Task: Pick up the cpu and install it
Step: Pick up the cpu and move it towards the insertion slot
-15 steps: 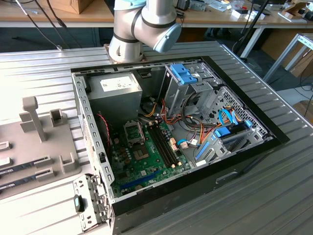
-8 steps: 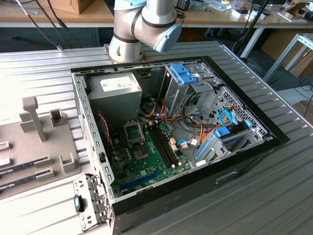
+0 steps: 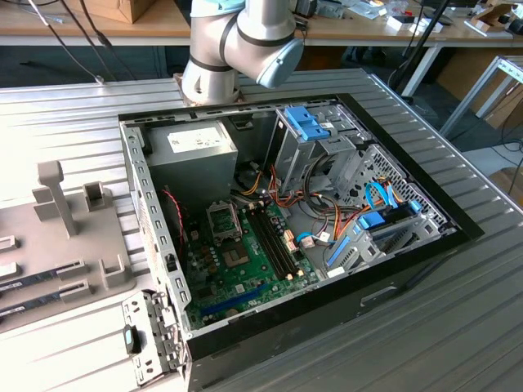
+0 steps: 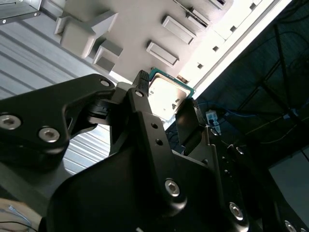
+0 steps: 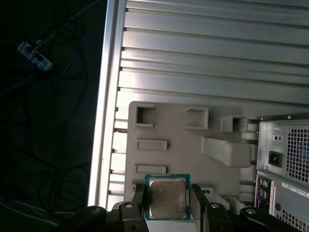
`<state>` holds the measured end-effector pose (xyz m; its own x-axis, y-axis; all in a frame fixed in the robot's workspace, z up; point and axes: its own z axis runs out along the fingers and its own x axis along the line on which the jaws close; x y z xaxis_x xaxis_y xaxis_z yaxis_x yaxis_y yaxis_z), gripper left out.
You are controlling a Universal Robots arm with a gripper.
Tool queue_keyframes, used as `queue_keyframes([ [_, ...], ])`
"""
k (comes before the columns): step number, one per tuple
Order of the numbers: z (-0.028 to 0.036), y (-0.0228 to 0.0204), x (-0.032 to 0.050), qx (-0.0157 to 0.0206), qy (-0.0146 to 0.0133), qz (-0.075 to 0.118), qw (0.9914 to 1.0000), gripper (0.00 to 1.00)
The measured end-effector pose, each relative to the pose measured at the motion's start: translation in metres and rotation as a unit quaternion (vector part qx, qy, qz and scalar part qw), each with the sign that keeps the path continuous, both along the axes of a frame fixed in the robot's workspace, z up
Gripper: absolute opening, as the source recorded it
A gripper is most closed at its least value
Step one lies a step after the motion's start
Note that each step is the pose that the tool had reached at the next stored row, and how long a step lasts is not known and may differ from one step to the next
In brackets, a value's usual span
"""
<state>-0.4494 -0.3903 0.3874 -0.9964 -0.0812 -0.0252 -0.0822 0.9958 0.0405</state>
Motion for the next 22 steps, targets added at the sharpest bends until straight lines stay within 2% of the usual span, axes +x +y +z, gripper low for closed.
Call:
queue_keyframes([
  [12,0.0000,0.0000,0.0079,0.0000,0.0000,0.000,1.00000,0.47],
  [22,0.0000,0.0000,0.0177,0.0000,0.0000,0.000,1.00000,0.47],
])
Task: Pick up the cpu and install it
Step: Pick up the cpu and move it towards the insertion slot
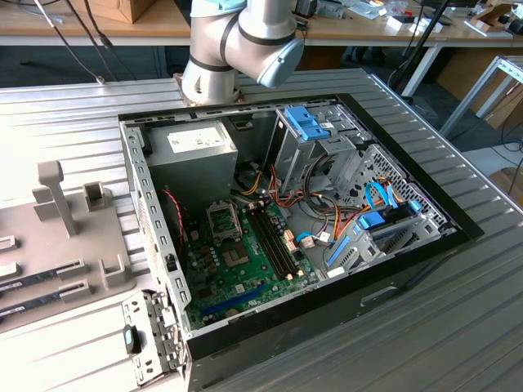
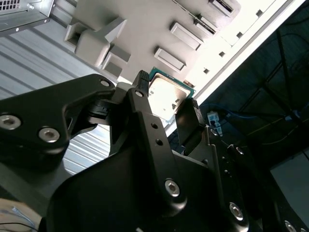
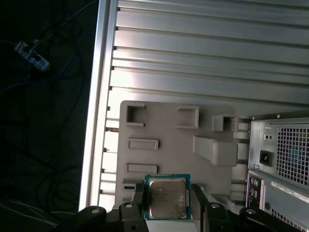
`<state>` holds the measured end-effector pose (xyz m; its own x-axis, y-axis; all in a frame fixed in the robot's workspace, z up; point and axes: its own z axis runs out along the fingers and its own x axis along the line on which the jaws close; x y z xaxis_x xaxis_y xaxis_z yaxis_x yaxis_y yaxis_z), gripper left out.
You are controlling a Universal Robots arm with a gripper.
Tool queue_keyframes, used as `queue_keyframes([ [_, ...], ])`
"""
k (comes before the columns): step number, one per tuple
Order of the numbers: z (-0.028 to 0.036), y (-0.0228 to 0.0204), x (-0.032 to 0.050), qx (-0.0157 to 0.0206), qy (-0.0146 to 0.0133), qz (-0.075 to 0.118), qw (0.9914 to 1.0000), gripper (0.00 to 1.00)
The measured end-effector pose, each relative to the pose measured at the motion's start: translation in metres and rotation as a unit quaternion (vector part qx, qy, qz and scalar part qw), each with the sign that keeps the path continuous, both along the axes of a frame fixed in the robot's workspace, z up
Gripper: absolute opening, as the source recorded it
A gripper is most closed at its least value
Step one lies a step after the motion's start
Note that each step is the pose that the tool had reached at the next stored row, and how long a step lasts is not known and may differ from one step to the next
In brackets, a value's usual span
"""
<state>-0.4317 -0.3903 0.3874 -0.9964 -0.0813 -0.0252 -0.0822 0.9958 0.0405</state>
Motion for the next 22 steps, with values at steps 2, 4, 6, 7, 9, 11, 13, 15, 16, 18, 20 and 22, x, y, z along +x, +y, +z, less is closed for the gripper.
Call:
queue_keyframes([
  [2,-0.0001,0.0000,0.0027,0.0000,-0.0001,0.000,1.00000,0.47],
  [4,0.0000,0.0000,0.0051,0.0000,0.0000,0.000,1.00000,0.47],
  [6,0.0000,0.0000,0.0067,0.0000,0.0000,0.000,1.00000,0.47],
  [7,0.0000,0.0000,0.0073,0.0000,0.0000,0.000,1.00000,0.47],
  [9,0.0000,0.0000,0.0086,0.0000,0.0000,0.000,1.00000,0.47],
  [11,0.0000,0.0000,0.0098,0.0000,0.0000,0.000,1.00000,0.47],
  [13,0.0000,0.0000,0.0108,0.0000,0.0000,0.000,1.00000,0.47],
  [15,0.0000,0.0000,0.0116,0.0000,0.0000,0.000,1.00000,0.47],
  [16,0.0000,0.0000,0.0121,0.0000,0.0000,0.000,1.00000,0.47],
  [18,0.0000,0.0000,0.0133,0.0000,0.0000,0.000,1.00000,0.47],
  [20,0.0000,0.0000,0.0146,0.0000,0.0000,0.000,1.00000,0.47],
  [22,0.0000,0.0001,0.0155,0.0000,0.0000,0.000,1.00000,0.47],
])
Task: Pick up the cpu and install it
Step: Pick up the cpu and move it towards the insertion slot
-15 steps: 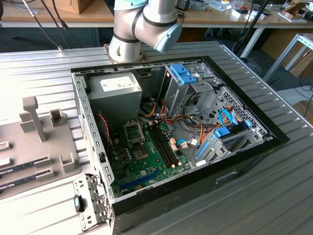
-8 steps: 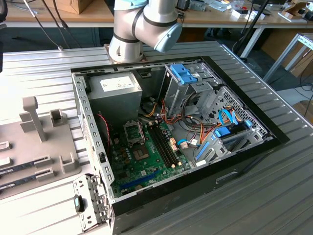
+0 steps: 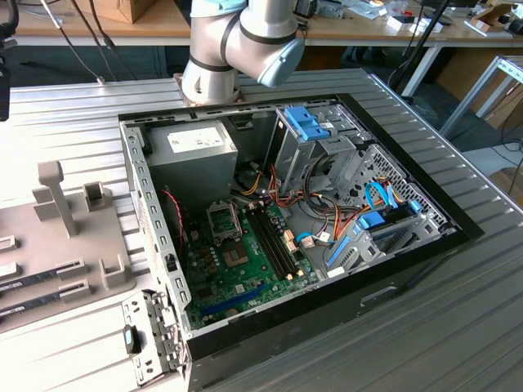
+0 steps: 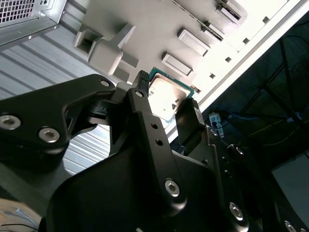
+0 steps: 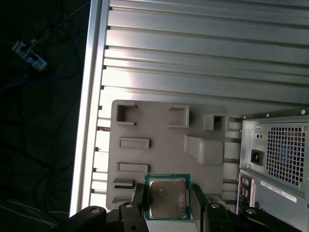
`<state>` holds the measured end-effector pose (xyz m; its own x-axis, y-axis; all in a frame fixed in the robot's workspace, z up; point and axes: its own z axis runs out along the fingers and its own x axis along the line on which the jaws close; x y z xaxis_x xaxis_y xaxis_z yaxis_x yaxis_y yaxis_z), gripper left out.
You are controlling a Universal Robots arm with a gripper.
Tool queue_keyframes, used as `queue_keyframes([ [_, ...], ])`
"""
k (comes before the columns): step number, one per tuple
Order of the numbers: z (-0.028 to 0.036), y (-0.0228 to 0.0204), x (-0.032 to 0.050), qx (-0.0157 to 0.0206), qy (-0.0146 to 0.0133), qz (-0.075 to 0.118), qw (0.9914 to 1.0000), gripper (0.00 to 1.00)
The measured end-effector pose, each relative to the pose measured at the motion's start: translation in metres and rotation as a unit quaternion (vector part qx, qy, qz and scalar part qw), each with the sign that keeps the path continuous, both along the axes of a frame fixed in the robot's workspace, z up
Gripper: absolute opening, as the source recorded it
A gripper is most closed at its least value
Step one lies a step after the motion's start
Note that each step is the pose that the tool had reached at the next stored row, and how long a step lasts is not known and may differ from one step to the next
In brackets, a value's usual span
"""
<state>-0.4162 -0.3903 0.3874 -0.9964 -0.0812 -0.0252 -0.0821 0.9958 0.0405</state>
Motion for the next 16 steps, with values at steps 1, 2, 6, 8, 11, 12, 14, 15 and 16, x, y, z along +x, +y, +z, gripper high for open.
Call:
queue_keyframes([
  [1,0.0000,0.0000,0.0005,0.0000,0.0000,0.000,1.00000,0.47],
  [2,0.0000,0.0000,0.0011,0.0000,0.0000,0.000,1.00000,0.47],
  [6,0.0000,0.0000,0.0037,0.0000,0.0000,0.000,1.00000,0.47],
  [8,0.0000,0.0000,0.0049,0.0000,0.0000,0.000,1.00000,0.47],
  [11,0.0000,0.0000,0.0071,0.0000,0.0000,0.000,1.00000,0.47],
  [12,0.0000,0.0000,0.0078,0.0000,0.0000,0.000,1.00000,0.47],
  [14,0.0000,0.0000,0.0090,0.0000,0.0000,0.000,1.00000,0.47],
  [15,0.0000,0.0000,0.0095,0.0000,0.0000,0.000,1.00000,0.47],
  [16,-0.0001,-0.0001,0.0101,0.0000,-0.0001,0.000,1.00000,0.47],
])
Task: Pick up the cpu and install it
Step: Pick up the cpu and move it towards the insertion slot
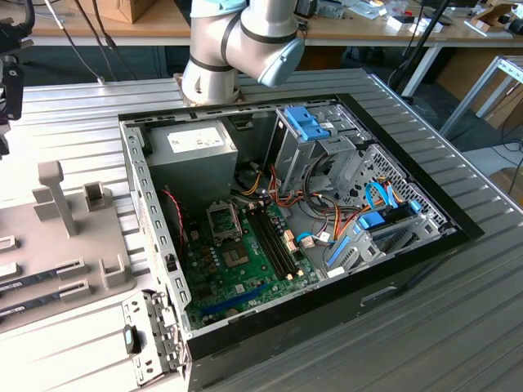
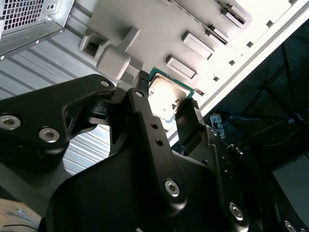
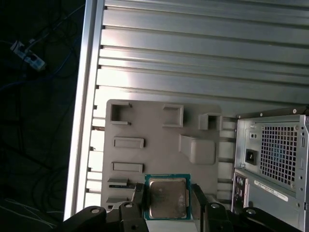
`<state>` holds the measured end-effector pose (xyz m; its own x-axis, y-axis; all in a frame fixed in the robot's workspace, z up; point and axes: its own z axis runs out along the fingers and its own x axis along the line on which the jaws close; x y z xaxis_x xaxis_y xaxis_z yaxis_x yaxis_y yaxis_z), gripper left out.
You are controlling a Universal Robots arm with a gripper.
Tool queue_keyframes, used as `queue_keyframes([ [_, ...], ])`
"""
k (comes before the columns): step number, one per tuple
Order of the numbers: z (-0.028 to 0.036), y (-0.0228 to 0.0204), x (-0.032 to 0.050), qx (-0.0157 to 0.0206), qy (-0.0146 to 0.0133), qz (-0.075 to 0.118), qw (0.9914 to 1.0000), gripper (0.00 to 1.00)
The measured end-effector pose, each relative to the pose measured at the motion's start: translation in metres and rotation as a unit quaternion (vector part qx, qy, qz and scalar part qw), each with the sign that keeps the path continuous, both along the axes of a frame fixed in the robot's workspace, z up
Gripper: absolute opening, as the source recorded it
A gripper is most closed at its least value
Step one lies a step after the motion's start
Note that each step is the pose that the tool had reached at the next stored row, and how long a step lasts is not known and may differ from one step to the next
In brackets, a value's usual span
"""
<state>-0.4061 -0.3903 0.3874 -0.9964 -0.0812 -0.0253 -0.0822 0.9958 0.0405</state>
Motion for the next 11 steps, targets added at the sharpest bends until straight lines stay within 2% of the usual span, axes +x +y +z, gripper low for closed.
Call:
queue_keyframes([
  [11,-0.0001,0.0000,0.0076,0.0000,0.0000,0.000,1.00000,0.47],
])
